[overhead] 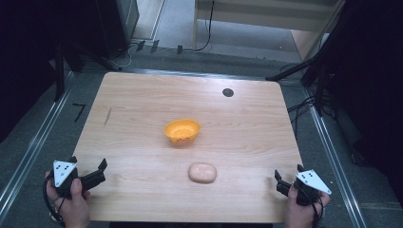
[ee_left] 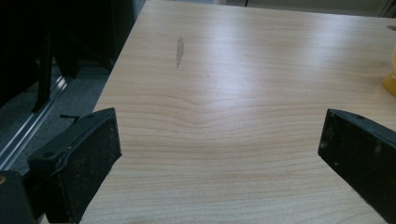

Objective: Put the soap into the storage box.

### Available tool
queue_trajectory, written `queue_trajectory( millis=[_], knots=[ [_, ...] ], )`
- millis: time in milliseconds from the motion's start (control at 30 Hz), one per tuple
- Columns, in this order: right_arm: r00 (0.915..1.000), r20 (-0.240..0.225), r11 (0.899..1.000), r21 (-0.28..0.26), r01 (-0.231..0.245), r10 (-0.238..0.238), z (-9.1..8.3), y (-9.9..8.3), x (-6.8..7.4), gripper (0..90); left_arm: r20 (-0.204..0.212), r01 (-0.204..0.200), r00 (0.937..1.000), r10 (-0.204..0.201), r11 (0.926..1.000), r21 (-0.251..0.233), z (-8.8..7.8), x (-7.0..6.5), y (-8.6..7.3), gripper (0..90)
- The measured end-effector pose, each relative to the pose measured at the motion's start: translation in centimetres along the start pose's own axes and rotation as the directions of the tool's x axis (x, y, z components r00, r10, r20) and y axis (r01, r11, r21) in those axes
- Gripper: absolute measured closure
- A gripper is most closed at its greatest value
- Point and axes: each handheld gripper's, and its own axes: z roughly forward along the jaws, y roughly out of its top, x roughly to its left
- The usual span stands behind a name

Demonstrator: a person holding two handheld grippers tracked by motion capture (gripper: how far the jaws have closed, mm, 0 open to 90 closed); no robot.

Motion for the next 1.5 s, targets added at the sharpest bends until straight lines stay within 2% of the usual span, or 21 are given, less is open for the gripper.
queue_trajectory(
  millis=[67,100,233,300,333,500,567,600,733,800,867,933,1000,1033,1133,1167,1267,1300,1433,1467,1500],
  knots=[
    [0.9993,-0.035,1.000,-0.008,-0.011,0.011,-0.4,-0.2,-0.2,23.7,-0.002,-0.008,1.0000,0.008,1.0000,-0.001,0.0,-0.1,0.0,0.0],
    [0.9973,-0.071,1.000,-0.002,-0.017,0.017,-0.5,-0.3,-0.4,22.2,-0.004,-0.011,0.9999,0.011,0.9999,-0.005,0.0,-0.1,0.0,0.0],
    [0.9947,-0.101,1.000,-0.012,-0.018,0.017,-0.5,-0.2,-0.4,19.4,0.003,-0.008,1.0000,0.008,0.9999,-0.007,0.0,-0.1,0.0,0.0],
    [0.9883,-0.151,1.000,-0.002,-0.026,0.025,-0.4,-0.1,-0.3,17.3,0.000,-0.007,1.0000,0.007,1.0000,-0.006,0.0,-0.1,0.0,0.0],
    [0.9822,-0.187,1.000,0.004,-0.019,0.020,-0.4,0.0,-0.4,16.7,-0.002,-0.007,1.0000,0.007,0.9999,-0.009,0.0,-0.1,0.0,0.0],
    [0.9737,-0.226,0.997,0.065,0.045,-0.029,0.3,0.9,-0.6,18.1,-0.005,-0.014,0.9999,0.014,0.9999,-0.007,0.0,-0.2,0.0,0.0],
    [0.9642,-0.261,0.992,0.101,0.074,-0.045,0.8,1.1,-0.5,16.5,-0.005,-0.014,0.9999,0.014,0.9999,-0.007,0.0,-0.2,0.0,0.0],
    [0.9571,-0.284,0.990,0.109,0.089,-0.055,1.0,1.2,-0.4,16.9,-0.004,-0.013,0.9999,0.013,0.9999,-0.007,0.0,-0.2,0.0,0.0],
    [0.9165,-0.379,0.971,0.138,0.193,-0.129,1.8,2.5,0.5,21.5,-0.001,-0.022,0.9998,0.022,0.9998,-0.003,0.1,-0.2,0.0,0.0],
    [0.8927,-0.420,0.961,0.135,0.240,-0.163,2.2,3.4,1.1,24.7,0.000,-0.027,0.9996,0.027,0.9996,0.002,0.1,-0.3,0.0,0.0],
    [0.8634,-0.458,0.944,0.133,0.302,-0.212,2.6,4.4,1.8,24.4,0.000,-0.030,0.9996,0.030,0.9995,0.003,0.1,-0.3,0.0,0.0],
    [0.8262,-0.508,0.922,0.143,0.360,-0.244,3.1,5.3,2.4,23.5,0.005,-0.037,0.9993,0.037,0.9993,0.008,0.1,-0.3,0.0,0.0],
    [0.8136,-0.519,0.901,0.170,0.398,-0.262,3.5,5.9,3.0,23.8,0.006,-0.038,0.9993,0.038,0.9992,0.009,0.1,-0.3,0.0,0.0],
    [0.8014,-0.542,0.897,0.178,0.404,-0.253,3.7,6.2,3.1,23.8,0.006,-0.038,0.9993,0.038,0.9992,0.008,0.2,-0.3,0.0,0.0],
    [0.7890,-0.552,0.883,0.185,0.431,-0.269,4.1,6.7,3.6,24.8,0.003,-0.038,0.9993,0.038,0.9992,0.010,0.2,-0.3,0.0,1.3],
    [0.7812,-0.558,0.879,0.179,0.442,-0.279,4.2,6.9,3.7,24.8,0.001,-0.039,0.9992,0.039,0.9992,0.010,0.2,-0.3,0.0,2.3],
    [0.7666,-0.574,0.872,0.173,0.457,-0.288,4.4,7.4,4.0,25.1,0.003,-0.042,0.9991,0.042,0.9991,0.009,0.2,-0.4,0.0,2.9],
    [0.7553,-0.583,0.865,0.167,0.473,-0.300,4.6,7.6,4.1,25.1,0.003,-0.043,0.9991,0.043,0.9990,0.010,0.2,-0.4,0.0,2.9],
    [0.7276,-0.600,0.838,0.165,0.519,-0.332,4.8,8.3,4.9,24.2,0.001,-0.047,0.9989,0.047,0.9988,0.014,0.2,-0.5,0.0,2.9],
    [0.7138,-0.613,0.832,0.159,0.531,-0.339,4.9,8.5,5.1,23.5,0.001,-0.049,0.9988,0.049,0.9987,0.017,0.2,-0.5,0.1,2.9],
    [0.7059,-0.617,0.826,0.155,0.542,-0.348,5.0,8.7,5.3,23.5,0.001,-0.055,0.9985,0.055,0.9983,0.019,0.3,-0.5,0.1,2.9]
  ],
)
